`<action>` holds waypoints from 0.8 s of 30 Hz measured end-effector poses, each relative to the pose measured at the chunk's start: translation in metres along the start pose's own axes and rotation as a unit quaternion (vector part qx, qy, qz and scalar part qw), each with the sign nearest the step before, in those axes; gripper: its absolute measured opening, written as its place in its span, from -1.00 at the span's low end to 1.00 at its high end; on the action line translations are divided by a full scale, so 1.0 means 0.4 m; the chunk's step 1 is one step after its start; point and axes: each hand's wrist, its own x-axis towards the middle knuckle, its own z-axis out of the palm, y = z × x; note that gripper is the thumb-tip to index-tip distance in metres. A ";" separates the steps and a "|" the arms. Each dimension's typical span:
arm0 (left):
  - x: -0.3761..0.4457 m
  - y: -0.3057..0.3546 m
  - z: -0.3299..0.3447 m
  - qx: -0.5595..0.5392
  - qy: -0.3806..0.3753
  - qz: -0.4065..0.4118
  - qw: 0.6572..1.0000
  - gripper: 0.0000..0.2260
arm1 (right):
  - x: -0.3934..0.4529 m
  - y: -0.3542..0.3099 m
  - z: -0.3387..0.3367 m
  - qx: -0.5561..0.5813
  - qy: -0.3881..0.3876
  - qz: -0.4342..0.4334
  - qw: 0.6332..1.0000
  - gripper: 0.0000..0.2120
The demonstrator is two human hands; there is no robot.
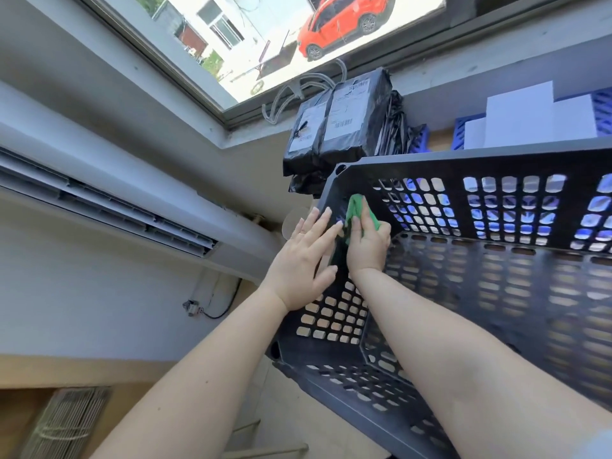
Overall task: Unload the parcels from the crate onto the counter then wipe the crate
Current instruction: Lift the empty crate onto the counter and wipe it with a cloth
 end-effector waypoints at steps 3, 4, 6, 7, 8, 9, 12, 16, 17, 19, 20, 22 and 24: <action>0.002 -0.001 0.000 0.004 -0.002 -0.022 1.000 -0.36 | 0.019 0.003 0.006 -0.007 0.018 0.081 0.997 -0.57; 0.004 -0.001 -0.001 0.011 -0.006 -0.025 1.000 -0.35 | 0.016 -0.003 0.011 -0.001 0.025 0.094 0.995 -0.57; 0.006 -0.001 0.001 0.029 -0.019 -0.030 0.999 -0.33 | 0.005 -0.016 0.018 0.042 0.049 0.098 0.993 -0.58; 0.006 -0.001 0.001 0.035 -0.022 -0.035 0.999 -0.32 | -0.003 -0.024 0.020 0.067 0.060 0.084 0.992 -0.58; 0.005 0.001 0.001 0.034 -0.022 -0.041 0.998 -0.31 | -0.014 -0.033 0.018 0.089 0.065 0.057 0.992 -0.60; 0.003 0.001 0.000 0.027 -0.018 -0.047 0.998 -0.30 | -0.025 -0.040 0.016 0.106 0.059 0.017 0.992 -0.62; 0.000 -0.002 -0.002 0.002 -0.005 -0.063 0.998 -0.31 | -0.042 -0.066 0.007 0.096 0.020 -0.133 0.986 -0.65; 0.007 -0.001 -0.001 0.017 -0.025 -0.066 0.997 -0.30 | -0.018 -0.022 0.003 0.002 0.020 -0.158 0.987 -0.62; 0.008 -0.001 -0.001 0.023 -0.029 -0.064 0.997 -0.30 | -0.014 0.004 0.003 -0.008 0.025 -0.131 0.991 -0.62; 0.009 -0.001 -0.001 0.024 -0.030 -0.062 0.997 -0.28 | -0.005 0.057 0.001 -0.018 0.027 -0.062 0.998 -0.60; 0.009 -0.002 -0.001 0.023 -0.030 -0.063 0.997 -0.28 | 0.000 0.076 0.000 -0.018 0.024 -0.019 0.999 -0.59; 0.009 -0.001 -0.001 0.018 -0.029 -0.065 0.997 -0.28 | 0.015 0.109 0.001 -0.021 0.020 0.072 0.997 -0.58; 0.010 0.000 0.000 0.017 -0.028 -0.065 0.997 -0.28 | 0.029 0.138 -0.002 -0.012 0.018 0.131 0.991 -0.57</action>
